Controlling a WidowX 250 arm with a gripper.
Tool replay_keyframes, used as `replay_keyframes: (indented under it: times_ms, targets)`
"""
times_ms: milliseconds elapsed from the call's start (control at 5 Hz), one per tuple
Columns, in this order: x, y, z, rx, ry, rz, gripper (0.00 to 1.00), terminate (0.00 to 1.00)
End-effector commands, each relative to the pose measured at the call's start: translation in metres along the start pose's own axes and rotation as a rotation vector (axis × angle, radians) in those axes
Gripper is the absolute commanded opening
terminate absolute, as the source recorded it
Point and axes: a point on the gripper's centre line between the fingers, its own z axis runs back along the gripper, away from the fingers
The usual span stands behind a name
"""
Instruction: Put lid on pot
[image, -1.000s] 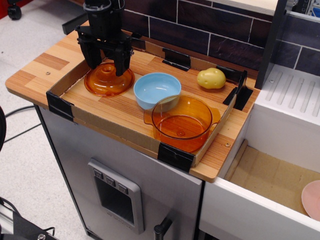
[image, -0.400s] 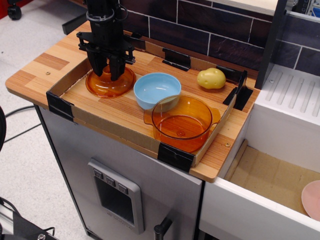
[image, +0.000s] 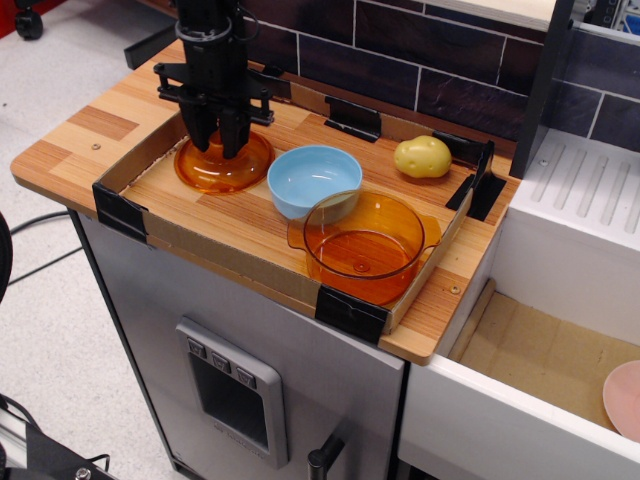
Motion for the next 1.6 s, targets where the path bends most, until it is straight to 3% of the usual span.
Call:
replay_keyframes:
  times_ms: [0,200,600,1000,1400]
  targets:
    - [0.032,0.005,0.081,0.021,-0.162,0.099,0.00,0.00]
    - [0.024,-0.012,0.104,-0.025,-0.120,0.076,0.00,0.00]
    - [-0.013,-0.059,0.106,-0.029,-0.007,-0.090,0.00,0.00]
    - [-0.047,-0.095,0.091,-0.013,-0.057,-0.184,0.00,0.00]
    - [-0.062,-0.121,0.075,0.006,-0.046,-0.224,0.00,0.00]
